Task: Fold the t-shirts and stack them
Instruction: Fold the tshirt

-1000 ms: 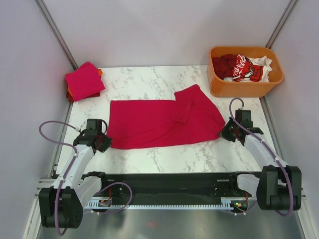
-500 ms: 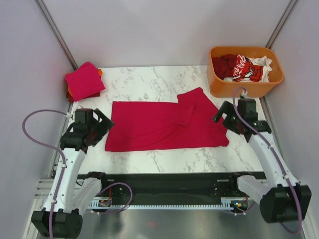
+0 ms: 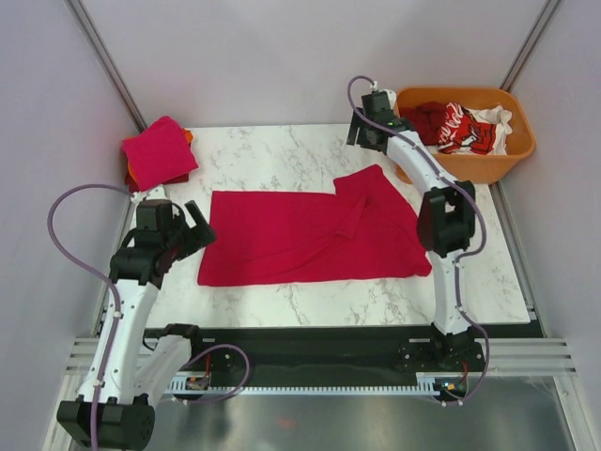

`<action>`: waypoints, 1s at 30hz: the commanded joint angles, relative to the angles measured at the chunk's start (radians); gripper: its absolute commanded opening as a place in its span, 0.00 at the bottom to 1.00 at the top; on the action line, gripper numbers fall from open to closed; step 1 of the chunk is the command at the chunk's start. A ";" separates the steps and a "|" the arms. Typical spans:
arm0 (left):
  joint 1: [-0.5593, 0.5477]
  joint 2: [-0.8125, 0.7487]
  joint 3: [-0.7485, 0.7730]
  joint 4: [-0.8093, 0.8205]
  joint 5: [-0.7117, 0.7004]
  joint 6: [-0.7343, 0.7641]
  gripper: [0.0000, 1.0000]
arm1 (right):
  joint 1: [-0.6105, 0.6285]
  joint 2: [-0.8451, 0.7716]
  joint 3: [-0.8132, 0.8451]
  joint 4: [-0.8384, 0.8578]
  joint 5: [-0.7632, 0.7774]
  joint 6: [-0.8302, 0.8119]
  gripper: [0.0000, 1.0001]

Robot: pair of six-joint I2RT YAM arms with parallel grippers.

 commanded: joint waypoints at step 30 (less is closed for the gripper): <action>0.001 0.014 -0.061 0.071 -0.008 0.049 0.95 | -0.037 0.301 -0.018 -0.035 0.056 0.007 0.19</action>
